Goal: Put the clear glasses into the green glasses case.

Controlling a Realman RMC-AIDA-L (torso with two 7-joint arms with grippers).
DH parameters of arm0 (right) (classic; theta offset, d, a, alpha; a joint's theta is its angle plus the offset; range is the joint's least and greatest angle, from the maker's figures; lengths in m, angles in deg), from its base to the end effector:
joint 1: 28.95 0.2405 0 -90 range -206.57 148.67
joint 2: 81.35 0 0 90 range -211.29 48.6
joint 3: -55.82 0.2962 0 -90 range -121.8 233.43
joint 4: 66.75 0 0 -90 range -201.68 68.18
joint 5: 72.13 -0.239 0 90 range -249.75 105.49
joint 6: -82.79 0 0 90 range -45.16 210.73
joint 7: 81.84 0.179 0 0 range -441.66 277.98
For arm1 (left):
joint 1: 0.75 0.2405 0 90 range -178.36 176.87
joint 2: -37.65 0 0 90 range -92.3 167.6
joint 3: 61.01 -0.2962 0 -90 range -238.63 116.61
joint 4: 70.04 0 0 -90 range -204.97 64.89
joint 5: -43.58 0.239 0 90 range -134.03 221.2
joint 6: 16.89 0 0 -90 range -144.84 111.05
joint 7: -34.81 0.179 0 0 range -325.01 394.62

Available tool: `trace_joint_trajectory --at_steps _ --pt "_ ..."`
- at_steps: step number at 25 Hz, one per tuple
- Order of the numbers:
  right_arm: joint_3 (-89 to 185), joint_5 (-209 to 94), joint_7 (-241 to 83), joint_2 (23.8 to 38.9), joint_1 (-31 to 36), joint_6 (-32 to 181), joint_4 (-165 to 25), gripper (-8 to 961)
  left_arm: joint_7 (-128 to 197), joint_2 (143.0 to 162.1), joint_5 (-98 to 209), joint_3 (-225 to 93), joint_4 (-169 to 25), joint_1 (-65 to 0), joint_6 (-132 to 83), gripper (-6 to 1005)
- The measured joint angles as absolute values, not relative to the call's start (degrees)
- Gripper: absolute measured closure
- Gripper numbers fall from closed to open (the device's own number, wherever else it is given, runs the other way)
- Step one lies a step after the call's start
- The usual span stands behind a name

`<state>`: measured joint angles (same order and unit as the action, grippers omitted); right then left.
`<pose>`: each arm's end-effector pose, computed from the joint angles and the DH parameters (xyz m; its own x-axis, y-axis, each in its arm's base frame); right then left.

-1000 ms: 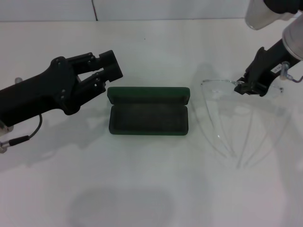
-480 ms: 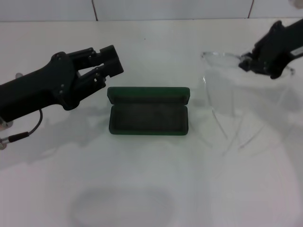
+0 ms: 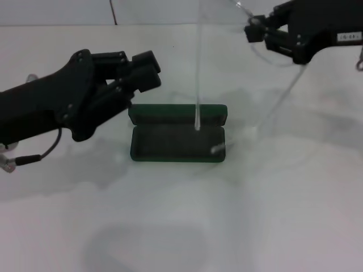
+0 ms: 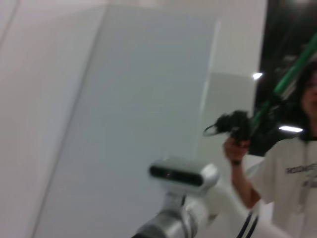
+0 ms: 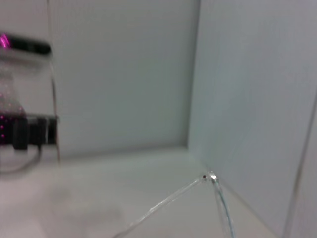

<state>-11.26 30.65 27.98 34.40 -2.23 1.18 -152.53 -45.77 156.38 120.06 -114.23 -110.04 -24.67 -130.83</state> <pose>0.1247 0.4077 0.0348 0.9161 -0.0239 -0.4002 -0.1690 -0.9283 -0.3312 -0.2169 0.3198 0.0085 0.4412 0.1601 0.8830 0.1671 -0.9814 0.0945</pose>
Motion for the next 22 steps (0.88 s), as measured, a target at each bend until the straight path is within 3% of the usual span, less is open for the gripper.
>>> trace_joint_trajectory --at_steps 3,14,22 --pt "-11.57 23.88 22.04 34.35 -1.89 1.39 -143.73 862 -44.89 156.97 119.98 -115.14 -110.15 -25.11 -131.34 846" --pt "-12.01 8.92 10.33 34.47 5.18 -7.75 -118.28 868 -42.46 157.27 118.46 -118.0 -109.19 -26.99 -131.16 855" --pt "-11.57 7.19 9.13 34.48 5.85 -10.44 -115.86 881 -40.24 157.13 116.82 -117.29 -108.0 -26.23 -130.65 862"
